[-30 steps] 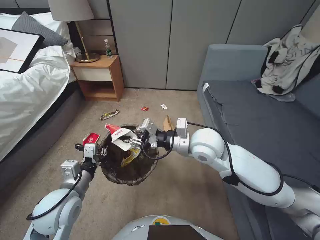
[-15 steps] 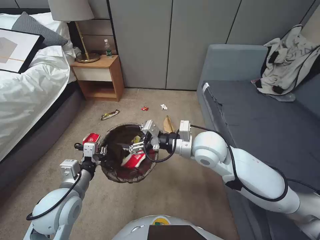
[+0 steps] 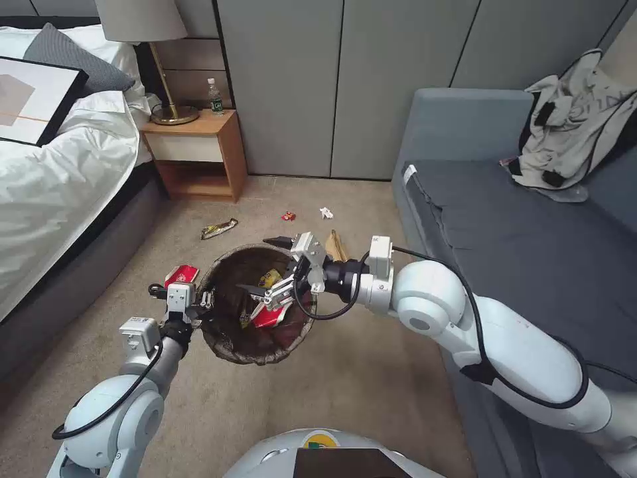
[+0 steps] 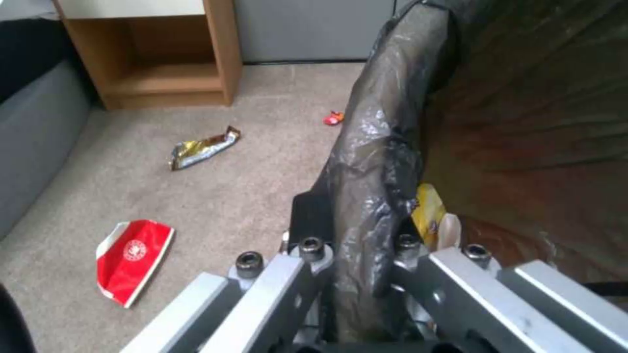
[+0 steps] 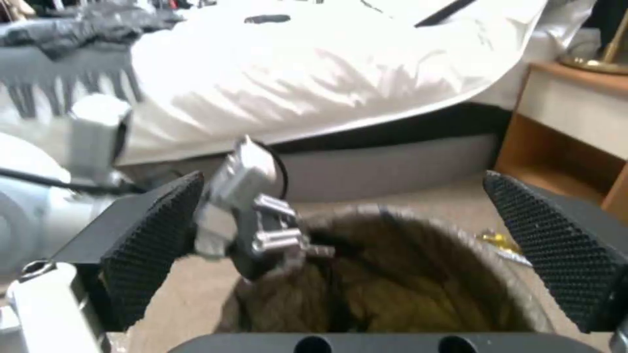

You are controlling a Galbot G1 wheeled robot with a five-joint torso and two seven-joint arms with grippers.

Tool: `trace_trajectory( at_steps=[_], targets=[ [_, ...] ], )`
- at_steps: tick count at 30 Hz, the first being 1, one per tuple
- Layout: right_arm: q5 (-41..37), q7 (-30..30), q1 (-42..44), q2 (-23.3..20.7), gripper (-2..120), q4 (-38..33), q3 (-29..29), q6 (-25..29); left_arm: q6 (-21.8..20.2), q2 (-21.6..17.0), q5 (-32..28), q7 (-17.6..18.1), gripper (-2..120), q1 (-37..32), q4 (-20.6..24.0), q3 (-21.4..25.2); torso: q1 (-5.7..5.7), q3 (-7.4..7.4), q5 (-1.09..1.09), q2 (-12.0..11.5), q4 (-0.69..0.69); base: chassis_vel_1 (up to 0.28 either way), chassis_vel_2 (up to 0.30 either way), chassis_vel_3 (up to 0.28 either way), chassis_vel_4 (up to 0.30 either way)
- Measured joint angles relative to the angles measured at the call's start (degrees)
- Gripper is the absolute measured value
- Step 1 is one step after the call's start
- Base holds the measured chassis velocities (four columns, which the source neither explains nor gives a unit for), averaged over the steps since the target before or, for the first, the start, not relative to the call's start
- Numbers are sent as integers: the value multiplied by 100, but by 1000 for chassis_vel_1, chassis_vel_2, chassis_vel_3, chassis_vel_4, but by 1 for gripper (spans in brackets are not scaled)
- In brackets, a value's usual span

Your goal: Pick up the trash bin, then pick up the garbage from the floor and place it into the trash bin.

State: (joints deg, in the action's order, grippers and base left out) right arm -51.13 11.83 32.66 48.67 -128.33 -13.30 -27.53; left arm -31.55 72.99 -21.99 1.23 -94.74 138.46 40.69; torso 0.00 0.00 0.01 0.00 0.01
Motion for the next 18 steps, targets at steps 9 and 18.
trace_trajectory(
  at_steps=[9, 18],
  targets=[
    [-407, -262, 315, -339, 100, -433, 772, 125, 2, 3, 3, -10, 2, 52, -73, -13, 0, 0, 0, 0, -1, 0, 0, 0, 0],
    [325, -977, 1659, -597, 100, -451, 1582, 732, 24, 21, -27, -10, 2, 80, -91, 13, 0, 0, 0, 0, -2, 0, 0, 0, 0]
  ],
)
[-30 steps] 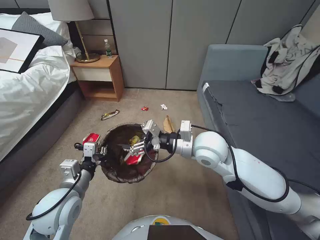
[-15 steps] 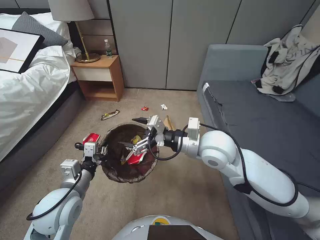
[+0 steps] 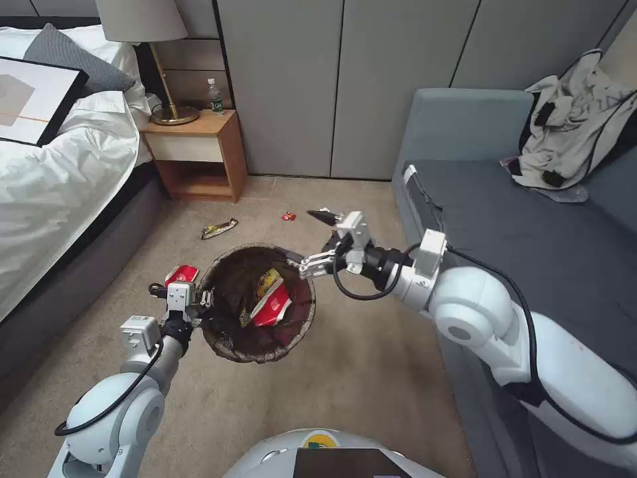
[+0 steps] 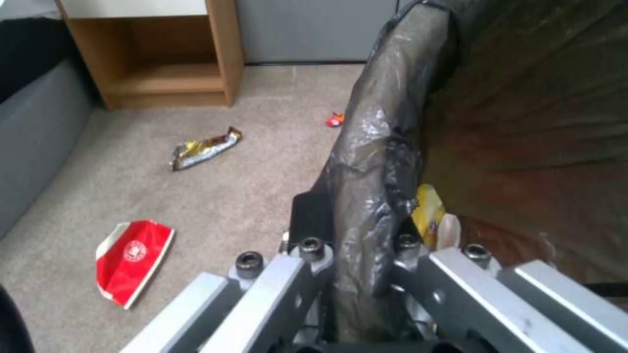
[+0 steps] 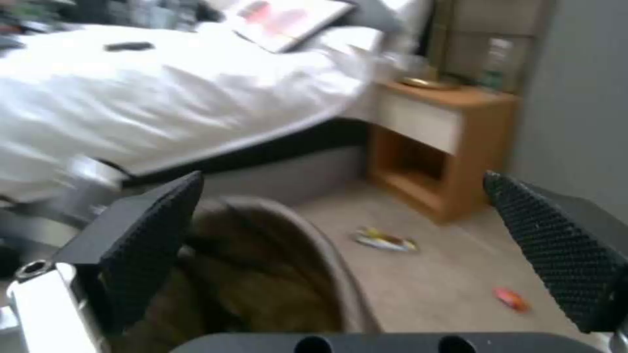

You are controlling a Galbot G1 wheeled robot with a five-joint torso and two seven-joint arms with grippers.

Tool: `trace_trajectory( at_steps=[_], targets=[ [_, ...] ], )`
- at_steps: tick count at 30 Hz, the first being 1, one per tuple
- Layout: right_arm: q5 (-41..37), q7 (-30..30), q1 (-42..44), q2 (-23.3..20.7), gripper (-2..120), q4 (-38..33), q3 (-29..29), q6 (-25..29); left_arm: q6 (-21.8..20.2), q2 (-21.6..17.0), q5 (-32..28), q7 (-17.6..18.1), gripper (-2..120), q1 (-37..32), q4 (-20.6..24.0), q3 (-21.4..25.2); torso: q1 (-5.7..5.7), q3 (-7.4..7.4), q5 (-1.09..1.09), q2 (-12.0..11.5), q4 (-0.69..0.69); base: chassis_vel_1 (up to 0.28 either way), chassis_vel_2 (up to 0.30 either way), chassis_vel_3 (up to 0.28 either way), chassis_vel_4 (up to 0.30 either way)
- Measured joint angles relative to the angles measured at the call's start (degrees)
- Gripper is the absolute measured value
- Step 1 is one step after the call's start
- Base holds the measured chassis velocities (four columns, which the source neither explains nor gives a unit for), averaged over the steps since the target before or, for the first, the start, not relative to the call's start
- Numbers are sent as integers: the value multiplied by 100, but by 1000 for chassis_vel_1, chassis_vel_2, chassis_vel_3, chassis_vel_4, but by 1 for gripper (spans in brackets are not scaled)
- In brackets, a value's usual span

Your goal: Pick up the trash bin, then pick up the garbage from the floor and place it into the trash bin.

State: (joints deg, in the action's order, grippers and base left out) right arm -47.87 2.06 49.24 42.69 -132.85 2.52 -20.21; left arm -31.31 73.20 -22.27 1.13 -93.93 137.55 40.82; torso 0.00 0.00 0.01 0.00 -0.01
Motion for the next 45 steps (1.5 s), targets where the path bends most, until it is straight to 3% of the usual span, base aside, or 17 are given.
trace_trajectory(
  at_steps=[6, 8, 23, 25, 34, 39, 45],
  targets=[
    [907, -445, 860, 372, 100, 147, 469, 252, 38, 43, -7, -3, 2, 37, -32, 16, 0, 0, 0, 0, 0, 0, 0, 0, 0],
    [1243, -627, 1183, 737, 100, 239, 723, 377, 56, 67, -7, -2, 2, 17, -30, 47, 0, 0, -1, 0, 3, 0, 0, 0, 0],
    [3129, -550, 3394, 1949, 100, 283, 1939, 1254, 295, 83, -117, -19, 2, -225, 84, 225, 0, 0, -1, 0, 2, 0, 0, 0, 0],
    [3533, -525, 3775, 2293, 100, 268, 2148, 1519, 351, 90, -119, -24, 2, -237, 71, 233, 0, 0, -2, 0, 0, 0, 0, 0, 0],
    [4292, -518, 4466, 3214, 100, 346, 2345, 2149, 378, 52, -114, -58, 2, -241, 45, 234, 0, 0, -2, 0, 1, 0, 0, 0, 0],
    [4420, -448, 4566, 3386, 100, 401, 2427, 2236, 377, 44, -96, -63, 2, -219, 30, 207, 0, 0, -2, 0, 1, 0, 0, 0, 0],
    [4290, -393, 4514, 3250, 100, 404, 2601, 2204, 372, 71, -71, -66, 2, -209, 30, 172, 0, 0, -2, 0, 2, 0, 0, 0, 0]
  ],
)
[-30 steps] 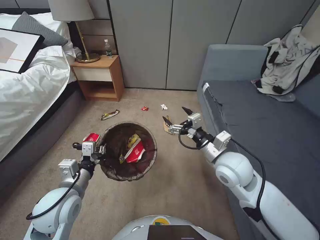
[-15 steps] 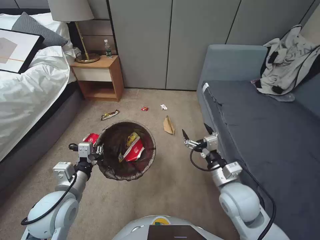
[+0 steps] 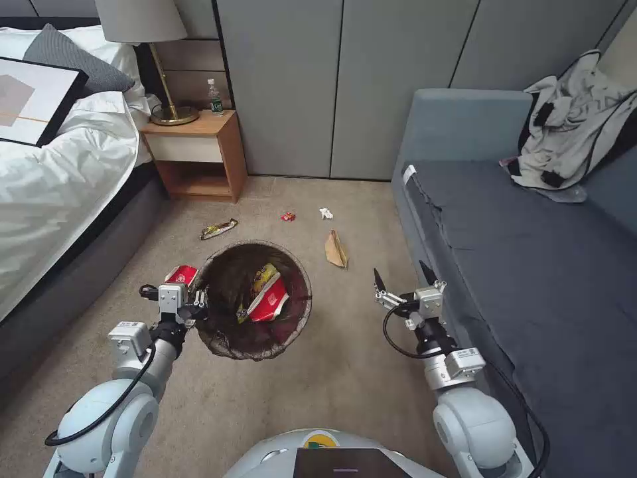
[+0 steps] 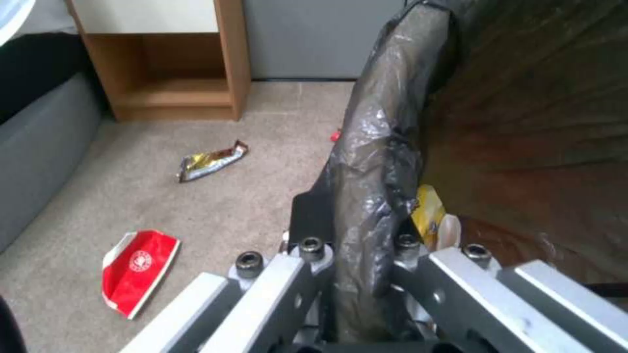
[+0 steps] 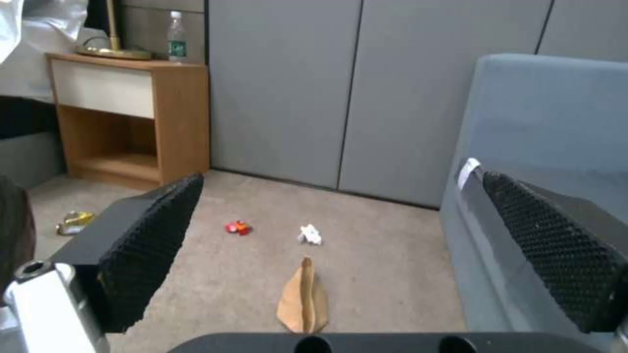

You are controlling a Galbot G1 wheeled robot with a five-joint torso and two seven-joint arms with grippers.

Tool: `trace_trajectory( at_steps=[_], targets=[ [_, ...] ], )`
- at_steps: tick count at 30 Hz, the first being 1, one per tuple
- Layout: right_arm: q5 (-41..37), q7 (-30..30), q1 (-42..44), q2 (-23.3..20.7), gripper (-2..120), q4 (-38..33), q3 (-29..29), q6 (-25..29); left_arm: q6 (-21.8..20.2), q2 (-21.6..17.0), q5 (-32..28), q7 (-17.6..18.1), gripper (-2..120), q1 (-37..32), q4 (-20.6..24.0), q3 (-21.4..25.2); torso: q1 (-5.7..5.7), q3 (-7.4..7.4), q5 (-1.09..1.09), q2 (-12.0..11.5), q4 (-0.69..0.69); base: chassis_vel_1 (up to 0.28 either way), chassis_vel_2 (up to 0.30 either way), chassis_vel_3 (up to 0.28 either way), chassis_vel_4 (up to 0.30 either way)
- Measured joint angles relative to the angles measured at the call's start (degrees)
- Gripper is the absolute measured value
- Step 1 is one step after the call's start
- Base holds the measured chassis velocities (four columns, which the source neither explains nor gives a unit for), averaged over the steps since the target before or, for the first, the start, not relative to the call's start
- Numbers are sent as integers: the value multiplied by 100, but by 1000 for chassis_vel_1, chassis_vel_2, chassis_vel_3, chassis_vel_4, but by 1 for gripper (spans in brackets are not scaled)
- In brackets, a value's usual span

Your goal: Pick up the trash bin, then pick up the garbage from the floor and place it into the trash bin.

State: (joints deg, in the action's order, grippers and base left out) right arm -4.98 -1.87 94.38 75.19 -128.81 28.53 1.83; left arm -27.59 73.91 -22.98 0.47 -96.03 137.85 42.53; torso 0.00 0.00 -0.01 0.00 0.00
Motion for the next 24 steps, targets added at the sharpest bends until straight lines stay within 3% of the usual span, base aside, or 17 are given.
trace_trajectory(
  at_steps=[10, 24],
  targets=[
    [-167, 13, -73, -135, 100, 28, 77, -95, 0, 3, 3, -6, 2, 4, -13, 26, 0, 0, 1, 0, 0, -23, 25, 20, -17],
    [-350, 2, -95, -225, 100, 21, 72, -197, 12, 31, 42, -10, 2, -9, -23, 28, 0, 1, 1, 0, 0, -108, 114, 111, -105]
  ],
)
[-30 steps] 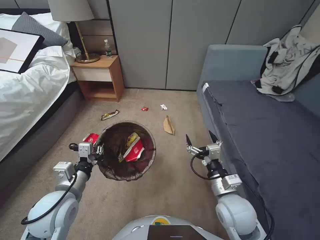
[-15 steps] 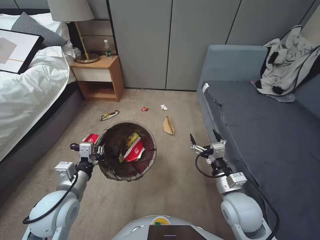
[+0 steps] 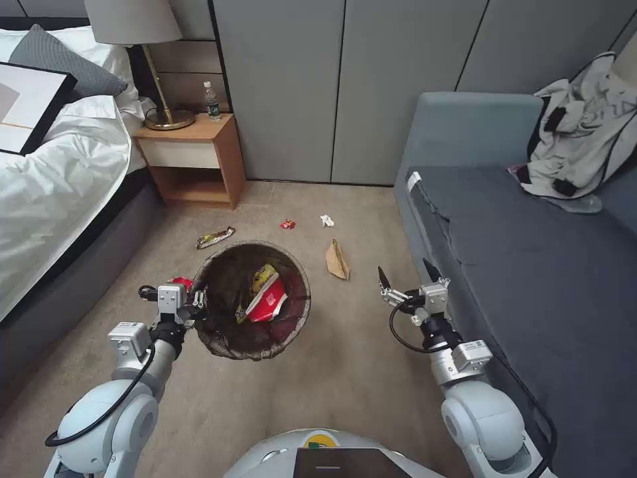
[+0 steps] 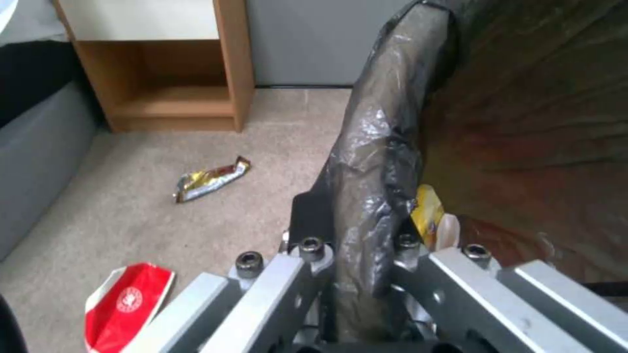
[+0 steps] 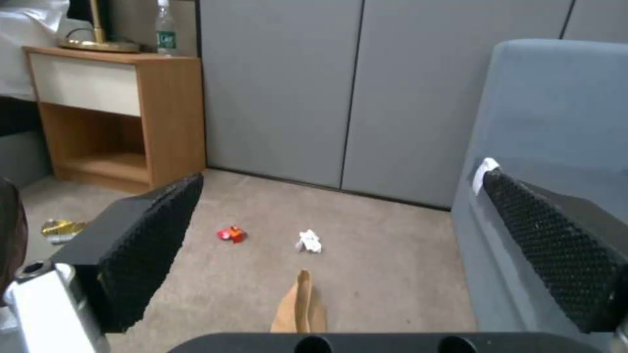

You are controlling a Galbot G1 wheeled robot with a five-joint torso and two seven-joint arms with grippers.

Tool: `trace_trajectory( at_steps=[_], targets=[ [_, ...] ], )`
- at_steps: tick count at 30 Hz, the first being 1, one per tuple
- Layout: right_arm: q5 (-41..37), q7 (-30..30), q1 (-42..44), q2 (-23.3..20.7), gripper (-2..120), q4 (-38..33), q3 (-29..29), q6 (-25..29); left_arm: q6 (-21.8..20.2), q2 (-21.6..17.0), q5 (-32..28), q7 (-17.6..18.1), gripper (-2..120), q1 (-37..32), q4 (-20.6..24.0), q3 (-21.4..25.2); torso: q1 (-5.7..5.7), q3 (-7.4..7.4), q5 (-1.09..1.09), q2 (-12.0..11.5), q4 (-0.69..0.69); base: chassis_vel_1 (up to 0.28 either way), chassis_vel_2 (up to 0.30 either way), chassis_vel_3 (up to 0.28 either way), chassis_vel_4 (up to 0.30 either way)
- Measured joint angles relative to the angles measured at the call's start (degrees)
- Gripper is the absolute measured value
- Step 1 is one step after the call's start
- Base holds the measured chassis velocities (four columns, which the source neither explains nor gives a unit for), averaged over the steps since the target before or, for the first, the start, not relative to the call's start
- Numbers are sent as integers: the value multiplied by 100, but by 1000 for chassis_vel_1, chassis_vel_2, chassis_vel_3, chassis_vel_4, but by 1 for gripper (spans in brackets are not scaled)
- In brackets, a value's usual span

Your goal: Pick up the trash bin, then pick up the garbage from the floor and place it into the trash bin.

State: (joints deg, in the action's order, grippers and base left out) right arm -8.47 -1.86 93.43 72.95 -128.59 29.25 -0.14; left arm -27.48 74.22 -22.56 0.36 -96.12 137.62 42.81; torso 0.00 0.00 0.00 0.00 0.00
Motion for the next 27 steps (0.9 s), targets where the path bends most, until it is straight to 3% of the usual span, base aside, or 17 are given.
trace_trajectory(
  at_steps=[27],
  targets=[
    [-55, -20, -24, -11, 100, -21, -64, -61, 18, -49, -15, -12, 2, 15, -18, 17, 0, 0, 0, 0, 0, -106, 100, 105, -98]
  ],
)
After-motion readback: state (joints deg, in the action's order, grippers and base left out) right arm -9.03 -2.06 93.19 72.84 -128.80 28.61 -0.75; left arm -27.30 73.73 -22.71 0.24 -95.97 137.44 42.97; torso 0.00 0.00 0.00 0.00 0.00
